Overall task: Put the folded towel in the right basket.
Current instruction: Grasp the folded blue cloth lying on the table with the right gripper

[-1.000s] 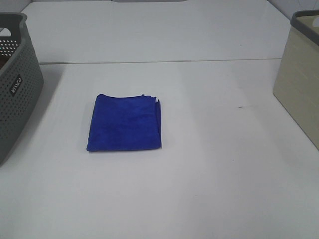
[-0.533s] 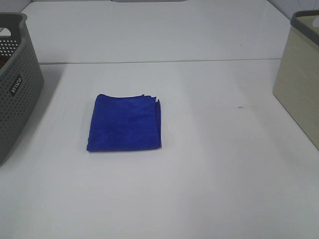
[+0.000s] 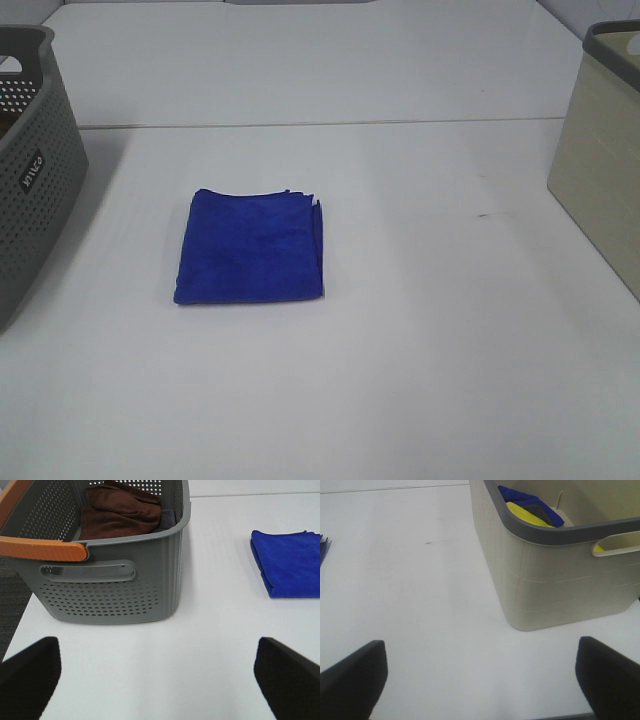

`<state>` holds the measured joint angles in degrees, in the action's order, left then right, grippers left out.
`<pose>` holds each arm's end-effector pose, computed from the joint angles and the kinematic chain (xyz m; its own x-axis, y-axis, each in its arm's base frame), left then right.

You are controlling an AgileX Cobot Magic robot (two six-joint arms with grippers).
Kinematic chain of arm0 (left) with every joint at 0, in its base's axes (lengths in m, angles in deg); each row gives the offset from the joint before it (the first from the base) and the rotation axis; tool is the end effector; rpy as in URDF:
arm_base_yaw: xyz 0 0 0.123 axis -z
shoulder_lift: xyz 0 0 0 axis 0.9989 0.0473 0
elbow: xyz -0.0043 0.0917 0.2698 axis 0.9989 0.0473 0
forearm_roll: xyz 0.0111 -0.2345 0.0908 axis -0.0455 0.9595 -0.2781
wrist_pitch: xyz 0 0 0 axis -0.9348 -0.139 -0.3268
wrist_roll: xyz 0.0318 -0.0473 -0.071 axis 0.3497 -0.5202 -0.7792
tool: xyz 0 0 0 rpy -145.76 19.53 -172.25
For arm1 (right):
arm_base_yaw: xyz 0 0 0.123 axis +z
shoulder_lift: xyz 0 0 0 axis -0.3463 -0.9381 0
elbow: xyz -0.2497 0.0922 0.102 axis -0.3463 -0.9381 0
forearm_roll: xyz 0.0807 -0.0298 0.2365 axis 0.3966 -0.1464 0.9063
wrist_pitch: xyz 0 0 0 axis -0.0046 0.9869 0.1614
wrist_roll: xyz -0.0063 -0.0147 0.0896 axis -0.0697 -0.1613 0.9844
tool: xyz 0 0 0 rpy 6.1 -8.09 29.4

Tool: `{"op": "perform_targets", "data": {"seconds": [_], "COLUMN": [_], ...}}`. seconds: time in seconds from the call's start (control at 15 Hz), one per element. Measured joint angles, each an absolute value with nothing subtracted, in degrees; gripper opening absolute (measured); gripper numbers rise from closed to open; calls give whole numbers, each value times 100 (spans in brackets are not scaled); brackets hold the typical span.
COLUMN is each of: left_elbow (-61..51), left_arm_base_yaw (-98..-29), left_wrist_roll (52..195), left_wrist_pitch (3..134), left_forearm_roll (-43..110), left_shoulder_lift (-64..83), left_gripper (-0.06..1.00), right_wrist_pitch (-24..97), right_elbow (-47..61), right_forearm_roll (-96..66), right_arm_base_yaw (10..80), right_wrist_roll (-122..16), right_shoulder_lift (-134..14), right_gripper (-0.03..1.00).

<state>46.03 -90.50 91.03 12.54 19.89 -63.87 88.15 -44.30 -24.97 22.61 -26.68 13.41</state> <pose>-0.0053 -0.0003 0.2776 -0.4410 0.0074 -0.8975 -0.0418 0.9987 0.0287 -0.0059 -0.0037 0.2784 -0.4483 0.0162 -0.8937 0.0088 0.9999 0.0137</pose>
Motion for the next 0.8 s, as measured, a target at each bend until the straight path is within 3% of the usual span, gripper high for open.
{"op": "perform_targets", "data": {"seconds": [0.8], "left_elbow": [4603], "left_arm_base_yaw": [-9050], "left_wrist_roll": [9103], "left_wrist_pitch": [1254], "left_forearm_roll": [1989], "left_shoulder_lift": [-6387], "left_gripper": [97], "right_wrist_pitch": [8821], "right_elbow": [-4419], "right_forearm_roll": [-2434], "right_arm_base_yaw": [2261], "right_wrist_roll": [-2731], "right_shoulder_lift": [1289], "right_gripper": [97]}}
